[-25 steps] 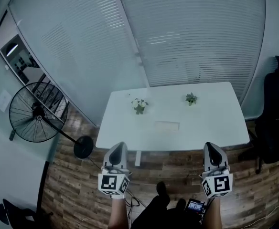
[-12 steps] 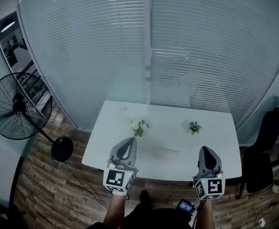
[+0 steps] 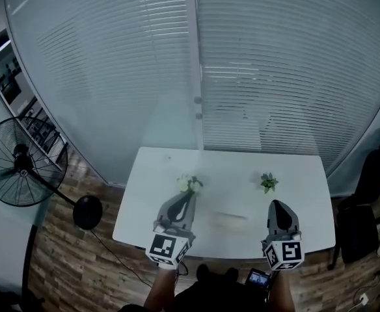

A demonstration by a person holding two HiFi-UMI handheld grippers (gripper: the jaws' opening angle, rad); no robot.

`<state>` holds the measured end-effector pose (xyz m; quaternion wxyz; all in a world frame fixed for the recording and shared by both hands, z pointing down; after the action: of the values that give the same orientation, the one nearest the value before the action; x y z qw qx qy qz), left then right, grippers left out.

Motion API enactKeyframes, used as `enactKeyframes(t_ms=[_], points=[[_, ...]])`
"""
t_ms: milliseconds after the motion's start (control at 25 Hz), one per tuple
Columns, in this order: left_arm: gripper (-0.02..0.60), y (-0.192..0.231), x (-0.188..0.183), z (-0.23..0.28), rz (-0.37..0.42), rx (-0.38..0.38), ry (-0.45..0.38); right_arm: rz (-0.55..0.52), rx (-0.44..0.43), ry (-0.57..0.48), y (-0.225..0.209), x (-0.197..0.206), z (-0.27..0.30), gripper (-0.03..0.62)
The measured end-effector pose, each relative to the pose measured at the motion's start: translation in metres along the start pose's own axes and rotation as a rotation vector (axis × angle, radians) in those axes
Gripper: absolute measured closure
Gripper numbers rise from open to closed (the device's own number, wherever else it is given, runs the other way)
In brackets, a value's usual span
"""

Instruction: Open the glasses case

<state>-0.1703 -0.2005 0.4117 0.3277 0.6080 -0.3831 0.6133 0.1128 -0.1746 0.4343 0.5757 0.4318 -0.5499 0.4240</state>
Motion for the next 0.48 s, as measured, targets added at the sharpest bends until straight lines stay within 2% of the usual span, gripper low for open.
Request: enactKeyframes(t_ms=[80,120,160,280,320,360,480], points=[[0.580,0.001,0.000,0.009,0.002,-0.002,0.007,-0.006,-0.023,0.006,-0.002,0.004,0.008,0.556],[0.580,0.000,0.001,0.012,0.006,0.003,0.014,-0.006,-0.035,0.018,-0.003,0.008,0.011,0.481],[0.580,-0.002,0.003,0.015,0.009,0.010,0.020,-0.007,-0.042,0.034,-0.004,0.013,0.013,0.439],[0.580,-0.003,0.009,0.017,0.007,0.013,0.040,-0.036,-0.044,0.081,-0.004,0.030,0.019,0.441],[0.580,-0.002,0.011,0.017,0.006,0.010,0.047,-0.091,-0.047,0.106,-0.003,0.039,0.022,0.441],[0.580,-0.001,0.013,0.016,0.006,0.007,0.056,-0.189,-0.054,0.144,0.001,0.051,0.026,0.441],[0.580,0.001,0.023,0.012,0.004,-0.003,0.088,-0.646,-0.123,0.303,0.024,0.110,0.040,0.440]])
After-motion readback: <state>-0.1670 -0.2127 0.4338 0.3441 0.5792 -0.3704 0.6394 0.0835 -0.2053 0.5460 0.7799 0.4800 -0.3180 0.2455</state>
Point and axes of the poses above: the fingertips, and each gripper's own axes: z forward along the fingers, y to its left, x out of its underside, the point moved 6 cm from there along -z, backward along the fingers, and after that the axes turned 3 degrees about y, right-handed, at the moved point
